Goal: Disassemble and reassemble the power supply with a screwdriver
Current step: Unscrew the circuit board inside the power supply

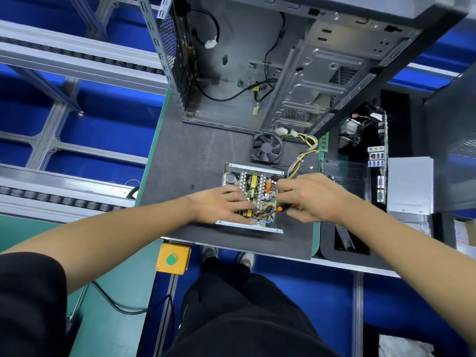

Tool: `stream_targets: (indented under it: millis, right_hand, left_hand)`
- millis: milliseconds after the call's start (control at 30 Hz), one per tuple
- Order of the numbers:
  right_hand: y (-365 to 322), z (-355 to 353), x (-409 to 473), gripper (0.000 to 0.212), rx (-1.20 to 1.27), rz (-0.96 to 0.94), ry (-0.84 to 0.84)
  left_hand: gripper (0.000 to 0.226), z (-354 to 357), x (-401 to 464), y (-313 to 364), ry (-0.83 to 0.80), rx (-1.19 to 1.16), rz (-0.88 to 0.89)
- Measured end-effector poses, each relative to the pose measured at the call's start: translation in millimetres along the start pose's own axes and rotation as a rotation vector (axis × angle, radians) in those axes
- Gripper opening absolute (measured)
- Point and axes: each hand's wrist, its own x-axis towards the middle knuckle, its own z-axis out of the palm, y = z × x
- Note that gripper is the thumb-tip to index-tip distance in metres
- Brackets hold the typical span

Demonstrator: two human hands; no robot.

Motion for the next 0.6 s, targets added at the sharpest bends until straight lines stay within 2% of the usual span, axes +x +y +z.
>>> stream_targets:
  millis: [600]
  right_hand:
    - [-1.7, 4.0, 5.0, 0.014, -0.036, -0.002, -0.056]
  left_hand:
    - [0.06, 0.3, -0.1, -0.8, -0.002, -0.042, -0.025]
